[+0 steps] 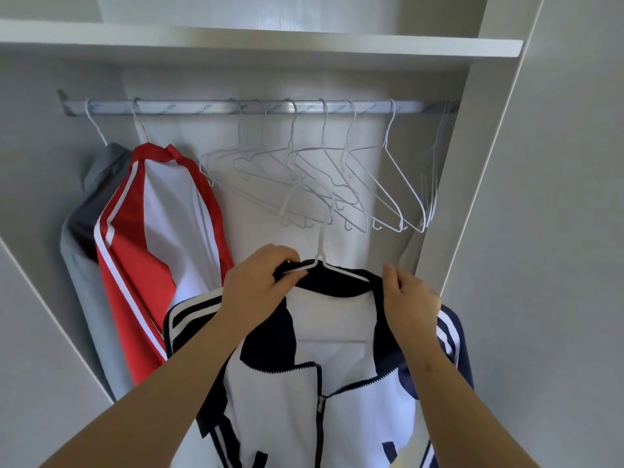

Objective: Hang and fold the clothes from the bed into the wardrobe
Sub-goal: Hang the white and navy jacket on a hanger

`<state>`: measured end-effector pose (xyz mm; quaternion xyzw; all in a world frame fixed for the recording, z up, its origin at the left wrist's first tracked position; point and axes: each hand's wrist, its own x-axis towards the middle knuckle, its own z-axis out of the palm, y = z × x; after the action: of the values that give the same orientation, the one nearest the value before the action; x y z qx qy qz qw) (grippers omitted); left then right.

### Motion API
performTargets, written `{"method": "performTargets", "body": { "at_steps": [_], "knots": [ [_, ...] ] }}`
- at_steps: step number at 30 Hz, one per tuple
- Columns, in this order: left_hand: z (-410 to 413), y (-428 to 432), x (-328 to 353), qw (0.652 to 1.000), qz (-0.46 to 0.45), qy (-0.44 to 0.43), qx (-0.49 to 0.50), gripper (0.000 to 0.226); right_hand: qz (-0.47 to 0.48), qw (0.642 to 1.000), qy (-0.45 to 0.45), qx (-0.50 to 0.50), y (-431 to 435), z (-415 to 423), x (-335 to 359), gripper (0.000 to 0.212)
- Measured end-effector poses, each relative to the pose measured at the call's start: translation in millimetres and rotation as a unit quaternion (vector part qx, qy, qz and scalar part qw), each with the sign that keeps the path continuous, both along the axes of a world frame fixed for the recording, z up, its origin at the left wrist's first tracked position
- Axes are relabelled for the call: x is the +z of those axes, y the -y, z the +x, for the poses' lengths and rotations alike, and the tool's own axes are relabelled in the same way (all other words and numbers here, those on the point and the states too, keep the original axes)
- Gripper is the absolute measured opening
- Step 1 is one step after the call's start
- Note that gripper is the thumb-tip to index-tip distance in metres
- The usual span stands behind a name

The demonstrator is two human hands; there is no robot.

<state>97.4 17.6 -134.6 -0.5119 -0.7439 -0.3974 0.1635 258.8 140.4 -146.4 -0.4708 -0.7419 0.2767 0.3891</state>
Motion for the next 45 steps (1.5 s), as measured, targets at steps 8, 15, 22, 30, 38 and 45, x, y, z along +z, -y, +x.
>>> {"method": "performTargets", "body": {
  "at_steps": [8, 15, 22, 30, 38, 45],
  "knots": [
    [4.0, -2.3, 5.0, 0.999, 0.040, 0.003, -0.036, 0.011, 0.020, 0.998, 0.050, 0.018, 6.3, -2.1, 5.9, 0.047],
    [6.6, 0.9, 5.2, 0.994, 0.050, -0.071, -0.060, 0.012, 0.005, 0.996, 0.057, 0.063, 11.2, -18.9, 15.3, 0.051],
    [-8.6, 12.3, -3.4, 0.996, 0.011, -0.072, -0.055, 0.013, -0.043, 0.998, 0.011, 0.033, 3.4, -15.5, 14.0, 0.051],
    [-21.4, 1.3, -6.5, 0.999, -0.026, -0.027, -0.037, 0.011, -0.121, 0.986, 0.057, 0.101, 4.2, -14.8, 20.2, 0.044],
    [-48.0, -5.7, -9.5, 0.990, -0.115, 0.070, 0.038, 0.018, -0.264, 0.942, 0.001, 0.206, 21.2, -36.3, 20.0, 0.022],
    [-85.1, 9.2, -2.9, 0.973, -0.038, 0.214, 0.080, 0.015, -0.393, 0.880, -0.107, 0.244, 39.7, -96.2, 19.7, 0.019]
  ]
}}
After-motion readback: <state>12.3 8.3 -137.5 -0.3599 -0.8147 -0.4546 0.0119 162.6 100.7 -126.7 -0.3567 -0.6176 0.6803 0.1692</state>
